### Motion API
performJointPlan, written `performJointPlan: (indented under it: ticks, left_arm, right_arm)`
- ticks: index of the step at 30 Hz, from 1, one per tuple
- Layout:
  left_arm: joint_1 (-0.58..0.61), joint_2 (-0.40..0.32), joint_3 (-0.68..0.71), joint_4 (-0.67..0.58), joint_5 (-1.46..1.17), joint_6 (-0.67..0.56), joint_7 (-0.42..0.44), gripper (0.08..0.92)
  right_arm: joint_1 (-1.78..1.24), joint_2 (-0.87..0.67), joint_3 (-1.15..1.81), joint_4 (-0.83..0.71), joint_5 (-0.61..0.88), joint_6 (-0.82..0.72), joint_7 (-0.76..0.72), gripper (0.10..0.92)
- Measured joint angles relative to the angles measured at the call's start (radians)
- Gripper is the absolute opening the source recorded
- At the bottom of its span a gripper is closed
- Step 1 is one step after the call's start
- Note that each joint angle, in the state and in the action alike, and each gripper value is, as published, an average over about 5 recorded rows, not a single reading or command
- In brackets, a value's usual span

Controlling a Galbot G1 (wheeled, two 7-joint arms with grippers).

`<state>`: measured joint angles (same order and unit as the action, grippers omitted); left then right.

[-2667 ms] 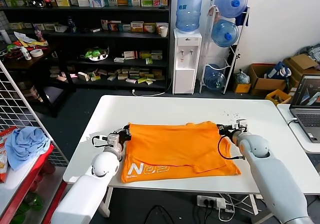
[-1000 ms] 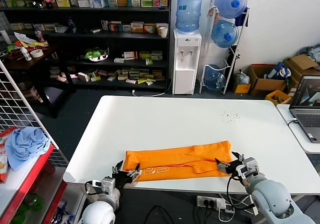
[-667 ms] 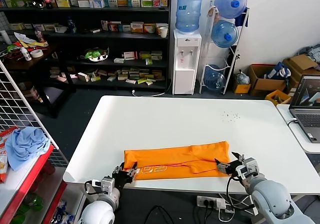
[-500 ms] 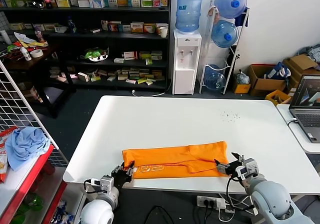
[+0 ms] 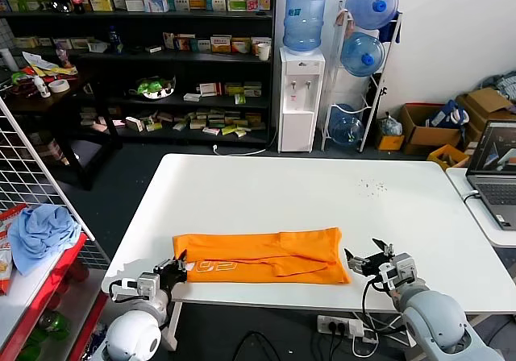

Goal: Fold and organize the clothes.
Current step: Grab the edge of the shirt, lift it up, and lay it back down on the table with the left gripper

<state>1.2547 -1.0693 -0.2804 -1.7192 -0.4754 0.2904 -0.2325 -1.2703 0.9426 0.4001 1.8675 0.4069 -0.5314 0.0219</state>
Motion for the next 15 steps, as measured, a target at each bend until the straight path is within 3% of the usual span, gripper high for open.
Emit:
performJointPlan:
  ticks: [9,15]
  left_arm:
    - [-0.001,0.104,-0.085,0.015,-0.024,-0.003,-0.023,0.124]
    - [0.011,0.129,-0.089,-0.056,-0.038,0.0,-0.045,0.124]
  right_arm:
    - [-0.004,0.01,0.002,-0.003,-0.008,0.032,0.014,0.823]
    - [-0.008,0.027,0.003,-0.016,-0.029,0.078,0.034,0.823]
